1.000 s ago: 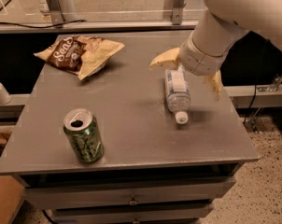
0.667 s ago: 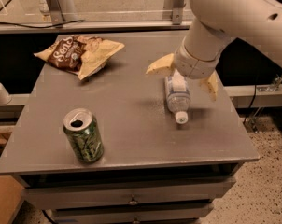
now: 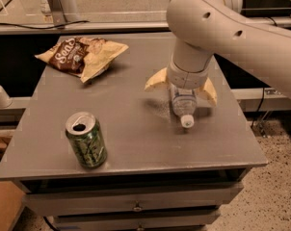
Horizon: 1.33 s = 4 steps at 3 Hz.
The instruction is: Place blue plastic bottle upright
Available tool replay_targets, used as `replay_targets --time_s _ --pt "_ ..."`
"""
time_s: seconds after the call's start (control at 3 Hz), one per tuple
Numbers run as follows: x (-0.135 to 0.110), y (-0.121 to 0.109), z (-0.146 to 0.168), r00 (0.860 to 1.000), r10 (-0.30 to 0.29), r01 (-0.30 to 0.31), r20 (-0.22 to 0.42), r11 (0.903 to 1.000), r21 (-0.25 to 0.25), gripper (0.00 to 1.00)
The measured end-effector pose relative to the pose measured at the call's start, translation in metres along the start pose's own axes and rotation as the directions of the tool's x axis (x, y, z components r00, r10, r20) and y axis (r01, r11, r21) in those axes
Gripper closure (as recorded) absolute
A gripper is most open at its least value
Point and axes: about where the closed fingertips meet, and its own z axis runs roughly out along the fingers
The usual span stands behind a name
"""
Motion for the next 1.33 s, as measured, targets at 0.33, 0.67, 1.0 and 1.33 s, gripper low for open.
replay_targets --time_s 0.33,0.67,1.0,1.33 --pt "0.001 0.000 0.004 1.000 -0.018 0.018 -0.002 0.9990 -0.040 0.17" --pt "0.002 0.000 0.003 1.000 -0.024 0.024 -0.005 0.9978 -0.062 0.39" --pt "0.002 -0.001 -0.005 1.000 -0.024 0.023 -0.008 0.9965 -0.081 0.64" --pt "0.000 -0.005 -0.017 1.000 0.004 -0.002 0.025 0.9961 -0.089 0.87"
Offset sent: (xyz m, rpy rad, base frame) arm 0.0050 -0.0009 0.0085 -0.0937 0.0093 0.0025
